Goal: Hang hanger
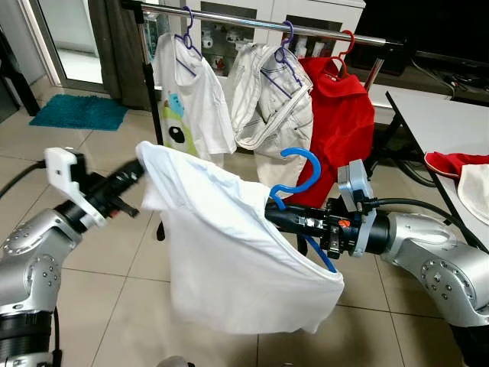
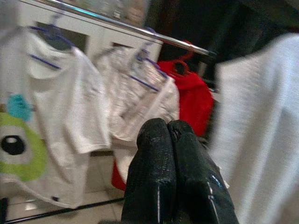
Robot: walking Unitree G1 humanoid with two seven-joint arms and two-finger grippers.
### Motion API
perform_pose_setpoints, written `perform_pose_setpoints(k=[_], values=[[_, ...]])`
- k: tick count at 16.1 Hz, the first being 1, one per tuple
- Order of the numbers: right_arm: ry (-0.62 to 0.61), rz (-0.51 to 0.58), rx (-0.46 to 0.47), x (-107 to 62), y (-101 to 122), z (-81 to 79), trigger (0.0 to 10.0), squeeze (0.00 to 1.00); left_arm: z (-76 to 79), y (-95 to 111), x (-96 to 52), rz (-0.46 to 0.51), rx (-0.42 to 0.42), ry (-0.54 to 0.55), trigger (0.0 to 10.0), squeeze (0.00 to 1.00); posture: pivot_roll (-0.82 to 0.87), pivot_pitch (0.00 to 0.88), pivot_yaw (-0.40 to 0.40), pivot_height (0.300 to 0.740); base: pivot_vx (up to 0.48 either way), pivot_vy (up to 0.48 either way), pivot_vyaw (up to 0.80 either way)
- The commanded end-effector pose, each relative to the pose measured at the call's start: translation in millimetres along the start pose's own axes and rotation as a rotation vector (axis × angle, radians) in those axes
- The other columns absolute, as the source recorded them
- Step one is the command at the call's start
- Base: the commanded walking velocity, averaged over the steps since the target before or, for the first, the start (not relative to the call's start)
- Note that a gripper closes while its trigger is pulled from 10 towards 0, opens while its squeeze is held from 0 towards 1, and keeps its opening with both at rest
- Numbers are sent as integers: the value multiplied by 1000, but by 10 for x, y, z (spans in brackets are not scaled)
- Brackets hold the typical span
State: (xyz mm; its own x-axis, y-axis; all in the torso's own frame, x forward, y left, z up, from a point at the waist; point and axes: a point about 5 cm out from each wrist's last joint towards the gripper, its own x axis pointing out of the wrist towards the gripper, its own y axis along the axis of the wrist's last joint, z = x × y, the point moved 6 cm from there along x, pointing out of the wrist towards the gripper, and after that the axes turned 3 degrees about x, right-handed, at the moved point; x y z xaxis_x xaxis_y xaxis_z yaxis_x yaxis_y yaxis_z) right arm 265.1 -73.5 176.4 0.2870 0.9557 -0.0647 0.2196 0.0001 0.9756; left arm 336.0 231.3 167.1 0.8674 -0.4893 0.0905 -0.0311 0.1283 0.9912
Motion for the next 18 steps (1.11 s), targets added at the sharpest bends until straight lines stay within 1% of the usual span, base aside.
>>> perform_pose_setpoints(k=[1, 2, 3, 5, 6, 7, 8, 9, 12, 14, 17, 18], values=[[-33, 30, -25, -53, 107, 37, 10000, 0, -131, 91, -11, 48, 10, 76, 0, 0, -96, 12, -59, 740, 0, 0, 0], [-40, 31, -24, -55, 103, 47, 10000, 0, -263, 122, -45, 62, 13, 149, 0, 0, -94, 12, -59, 740, 0, 0, 0], [-44, 33, -23, -55, 105, 55, 10000, 0, -363, 125, -76, 58, 20, 198, 0, 0, -91, 10, -59, 740, 0, 0, 0], [-45, 35, -23, -55, 109, 59, 10000, 0, -398, 113, -101, 42, 36, 201, 0, 0, -91, 10, -58, 740, 0, 0, 0], [-45, 37, -24, -54, 117, 62, 10000, 0, -321, 100, -81, 30, 34, 151, 0, 0, -91, 10, -59, 740, 0, 0, 0], [-42, 41, -26, -51, 132, 64, 10000, 0, 8, 23, -50, -13, 26, -53, 10000, 0, -89, 10, -60, 740, 0, 0, 0], [-41, 42, -27, -49, 137, 64, 10000, 0, 74, 0, -44, -23, 32, -92, 10000, 0, -90, 10, -59, 740, 0, 0, 0], [-31, 46, -27, -47, 146, 48, 10000, 0, 144, -23, -27, -18, 29, -139, 10000, 1000, -91, 10, -59, 740, 0, 0, 0], [-18, 43, -30, -53, 147, 21, 10000, 0, 142, 11, -17, 13, 15, -165, 10000, 1000, -95, 5, -54, 740, 0, 0, 0], [-9, 44, -33, -59, 154, 4, 10000, 0, 120, 38, -48, 18, 12, -192, 10000, 1000, -97, 0, -50, 740, 0, 0, 0], [10, 49, -43, -66, 187, -12, 10000, 0, 127, 43, -82, -18, -2, -268, 10000, 1000, -97, 0, -48, 740, 0, 0, 0], [13, 50, -45, -65, 192, -13, 10000, 0, 108, 36, -71, -26, 5, -266, 10000, 1000, -98, 0, -49, 740, 0, 0, 0]])
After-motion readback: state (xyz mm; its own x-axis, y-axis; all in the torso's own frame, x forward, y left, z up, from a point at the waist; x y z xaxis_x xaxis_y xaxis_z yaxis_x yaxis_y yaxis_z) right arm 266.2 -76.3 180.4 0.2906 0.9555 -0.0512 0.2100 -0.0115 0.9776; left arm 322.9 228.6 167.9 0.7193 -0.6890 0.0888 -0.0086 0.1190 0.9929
